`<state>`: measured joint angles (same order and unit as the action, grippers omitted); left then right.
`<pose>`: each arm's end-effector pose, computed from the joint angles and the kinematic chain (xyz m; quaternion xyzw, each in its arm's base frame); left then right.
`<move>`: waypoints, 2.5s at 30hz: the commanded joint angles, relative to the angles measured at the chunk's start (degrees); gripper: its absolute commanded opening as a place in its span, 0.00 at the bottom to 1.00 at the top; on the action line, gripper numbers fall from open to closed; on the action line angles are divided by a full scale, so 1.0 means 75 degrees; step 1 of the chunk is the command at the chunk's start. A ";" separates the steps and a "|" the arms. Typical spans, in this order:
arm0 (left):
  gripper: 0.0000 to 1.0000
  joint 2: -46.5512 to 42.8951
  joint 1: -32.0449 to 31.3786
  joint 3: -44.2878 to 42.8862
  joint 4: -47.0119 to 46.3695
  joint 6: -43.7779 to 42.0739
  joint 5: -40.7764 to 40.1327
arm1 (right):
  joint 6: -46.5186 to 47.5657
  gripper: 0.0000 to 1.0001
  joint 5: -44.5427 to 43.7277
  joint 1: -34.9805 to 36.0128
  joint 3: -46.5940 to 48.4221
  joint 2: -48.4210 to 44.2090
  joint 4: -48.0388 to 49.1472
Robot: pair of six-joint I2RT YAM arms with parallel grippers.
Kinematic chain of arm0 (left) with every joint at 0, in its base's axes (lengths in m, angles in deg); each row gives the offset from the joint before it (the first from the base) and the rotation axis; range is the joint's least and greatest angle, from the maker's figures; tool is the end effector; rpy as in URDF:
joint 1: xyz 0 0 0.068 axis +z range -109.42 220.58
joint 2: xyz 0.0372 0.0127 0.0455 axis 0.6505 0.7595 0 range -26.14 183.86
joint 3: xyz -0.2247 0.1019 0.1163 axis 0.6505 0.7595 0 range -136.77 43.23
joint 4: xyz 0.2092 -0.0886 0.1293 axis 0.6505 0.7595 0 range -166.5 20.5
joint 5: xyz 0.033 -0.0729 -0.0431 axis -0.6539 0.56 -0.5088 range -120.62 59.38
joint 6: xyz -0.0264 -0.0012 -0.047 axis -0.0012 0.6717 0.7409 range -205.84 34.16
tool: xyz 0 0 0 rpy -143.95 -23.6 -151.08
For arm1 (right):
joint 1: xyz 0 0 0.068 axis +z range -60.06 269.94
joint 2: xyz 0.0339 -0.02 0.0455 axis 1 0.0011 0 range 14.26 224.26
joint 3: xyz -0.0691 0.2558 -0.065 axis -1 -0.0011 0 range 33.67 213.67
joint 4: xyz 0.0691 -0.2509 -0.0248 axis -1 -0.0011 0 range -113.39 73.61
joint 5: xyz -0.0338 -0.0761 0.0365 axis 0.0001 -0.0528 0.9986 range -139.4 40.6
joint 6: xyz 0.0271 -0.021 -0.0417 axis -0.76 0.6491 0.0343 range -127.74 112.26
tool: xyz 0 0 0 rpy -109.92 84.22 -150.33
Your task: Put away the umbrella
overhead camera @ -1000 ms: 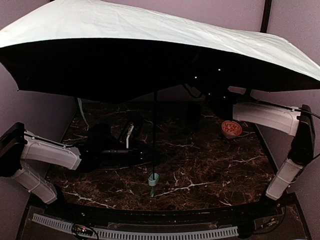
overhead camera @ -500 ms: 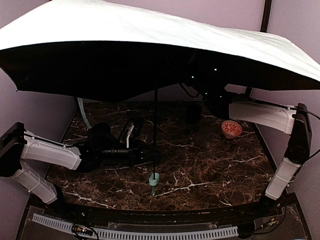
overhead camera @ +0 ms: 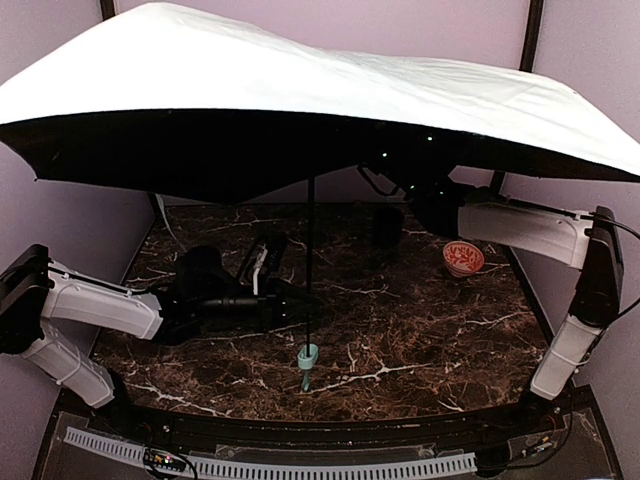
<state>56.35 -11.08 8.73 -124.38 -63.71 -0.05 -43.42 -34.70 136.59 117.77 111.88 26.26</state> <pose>0.1711 -0.2455 0.2331 0.3541 0.6128 -0.5583 0.4329 0.2694 0.2986 0.4290 -0.1578 0.4896 0.6117 0.6010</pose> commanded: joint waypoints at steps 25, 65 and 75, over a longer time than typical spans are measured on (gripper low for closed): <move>0.00 -0.2391 -0.0097 -0.0718 0.0383 -0.2930 -0.1322 | 0.2759 0.06 0.0331 0.1034 -0.1918 0.0370 -0.2421; 0.00 -0.1439 -0.0098 0.0308 -0.0246 -0.2634 -0.1561 | 0.2980 0.00 -0.0807 0.0655 -0.1441 -0.0699 -0.2214; 0.71 -0.2543 -0.0075 0.0871 0.1192 -0.3092 -0.2916 | 0.3577 0.00 -0.1128 -0.0101 -0.0770 -0.0907 -0.2037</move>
<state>44.01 -11.47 11.63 -116.55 -84.65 -15.72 -22.57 -39.71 138.58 107.25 107.21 8.65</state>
